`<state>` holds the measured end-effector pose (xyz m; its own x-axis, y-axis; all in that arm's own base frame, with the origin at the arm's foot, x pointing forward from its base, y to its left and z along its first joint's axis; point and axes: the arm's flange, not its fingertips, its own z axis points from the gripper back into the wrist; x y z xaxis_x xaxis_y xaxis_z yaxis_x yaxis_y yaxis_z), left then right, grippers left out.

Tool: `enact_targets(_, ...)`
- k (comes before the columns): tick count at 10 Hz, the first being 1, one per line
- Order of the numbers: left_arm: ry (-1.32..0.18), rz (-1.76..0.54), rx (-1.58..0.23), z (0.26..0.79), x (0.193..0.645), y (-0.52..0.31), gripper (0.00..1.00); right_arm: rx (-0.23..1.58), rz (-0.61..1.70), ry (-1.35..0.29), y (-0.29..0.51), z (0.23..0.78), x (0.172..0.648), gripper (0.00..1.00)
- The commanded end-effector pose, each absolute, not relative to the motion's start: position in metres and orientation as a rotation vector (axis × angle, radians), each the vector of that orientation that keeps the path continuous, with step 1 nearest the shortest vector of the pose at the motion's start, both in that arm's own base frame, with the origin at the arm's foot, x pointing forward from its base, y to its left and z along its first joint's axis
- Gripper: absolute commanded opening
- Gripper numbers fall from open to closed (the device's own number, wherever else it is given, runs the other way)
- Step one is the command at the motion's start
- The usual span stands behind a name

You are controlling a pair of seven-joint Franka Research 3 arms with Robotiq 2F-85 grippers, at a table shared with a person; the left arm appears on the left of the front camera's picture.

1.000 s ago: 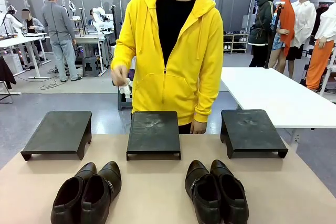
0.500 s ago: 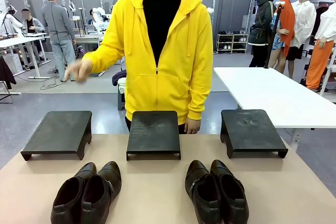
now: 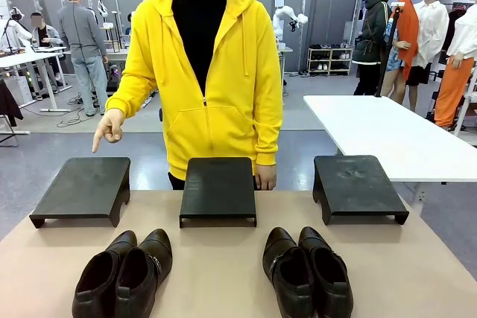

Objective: Place the shoes on the stand as instructed by the person.
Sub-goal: Pick up one pair of Shoes and place it on the Shoes Stand indicated by the person.

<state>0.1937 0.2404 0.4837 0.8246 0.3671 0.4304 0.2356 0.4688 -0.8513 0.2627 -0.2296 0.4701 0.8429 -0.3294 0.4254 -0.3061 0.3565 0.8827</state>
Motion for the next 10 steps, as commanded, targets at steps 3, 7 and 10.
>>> enact_targets(3,-0.636,0.073,-1.105,0.486,0.193,0.242,1.00,1.236,-0.010,-0.615,-0.230,0.471,0.262,1.00)
enact_targets(7,-0.591,0.036,-1.068,0.499,0.200,0.230,1.00,1.236,-0.010,-0.615,-0.230,0.471,0.262,1.00)
enact_targets(10,-0.409,-0.138,-0.900,0.569,0.233,0.158,1.00,1.236,-0.010,-0.615,-0.230,0.471,0.262,1.00)
